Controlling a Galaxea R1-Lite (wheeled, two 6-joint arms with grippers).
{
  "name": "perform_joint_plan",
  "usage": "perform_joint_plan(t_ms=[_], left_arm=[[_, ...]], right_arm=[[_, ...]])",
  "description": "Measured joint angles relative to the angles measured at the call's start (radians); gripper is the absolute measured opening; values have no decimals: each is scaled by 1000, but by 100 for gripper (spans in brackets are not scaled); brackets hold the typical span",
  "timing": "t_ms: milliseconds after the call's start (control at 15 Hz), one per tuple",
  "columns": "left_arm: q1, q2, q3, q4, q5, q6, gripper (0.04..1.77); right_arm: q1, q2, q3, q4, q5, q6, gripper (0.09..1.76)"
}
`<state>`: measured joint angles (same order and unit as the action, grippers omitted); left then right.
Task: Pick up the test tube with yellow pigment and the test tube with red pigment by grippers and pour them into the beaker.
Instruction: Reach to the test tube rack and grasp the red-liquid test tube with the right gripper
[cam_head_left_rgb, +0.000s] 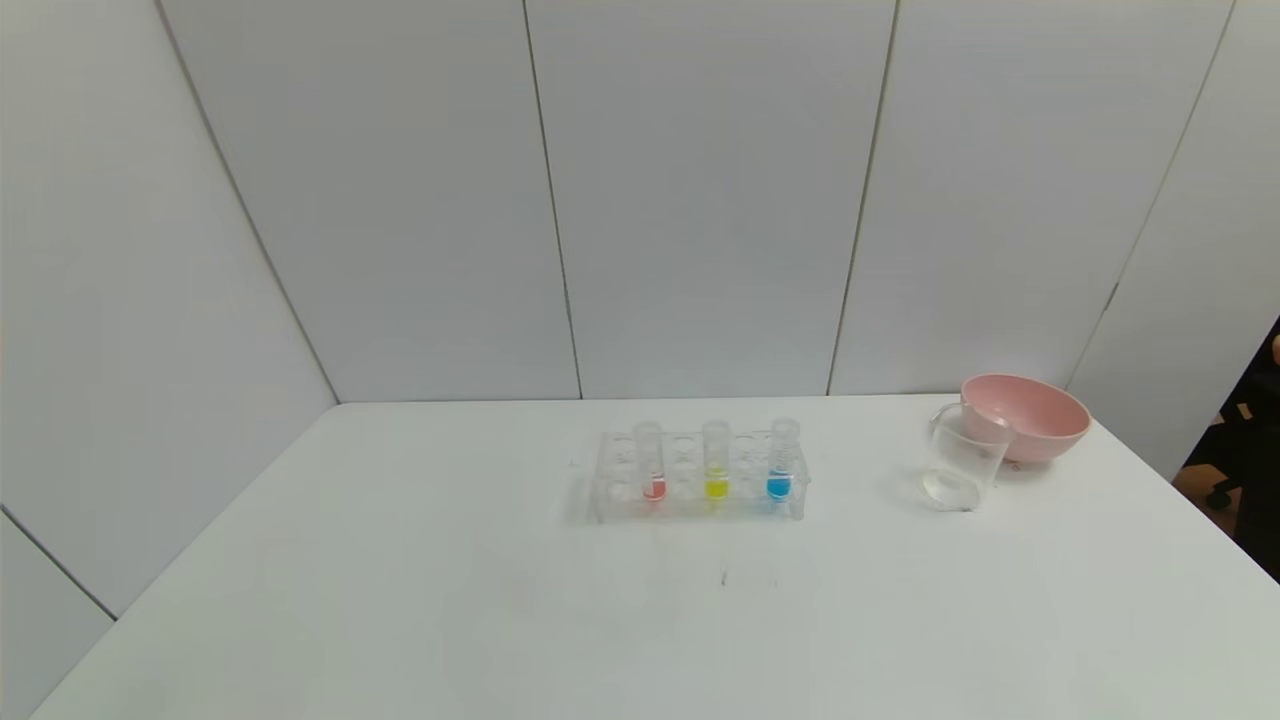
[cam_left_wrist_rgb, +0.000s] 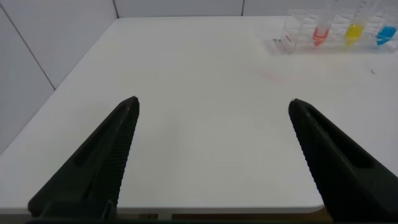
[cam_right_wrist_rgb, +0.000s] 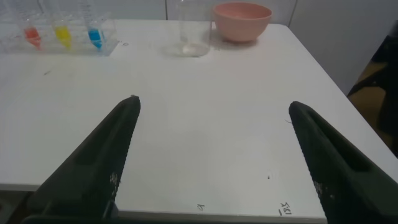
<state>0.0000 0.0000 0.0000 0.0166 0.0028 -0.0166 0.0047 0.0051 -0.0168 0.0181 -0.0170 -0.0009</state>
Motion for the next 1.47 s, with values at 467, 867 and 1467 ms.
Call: perform_joint_plan(t_ms=[467, 867, 1467], left_arm=[[0, 0, 0, 0, 0, 0, 172], [0, 0, 0, 0, 0, 0, 172], [0, 0, 0, 0, 0, 0, 172]], right_arm=[[15, 181, -160, 13, -38, 40, 171], [27, 447, -281, -13, 12, 42, 171], [71, 960, -376, -364, 93, 43, 171]])
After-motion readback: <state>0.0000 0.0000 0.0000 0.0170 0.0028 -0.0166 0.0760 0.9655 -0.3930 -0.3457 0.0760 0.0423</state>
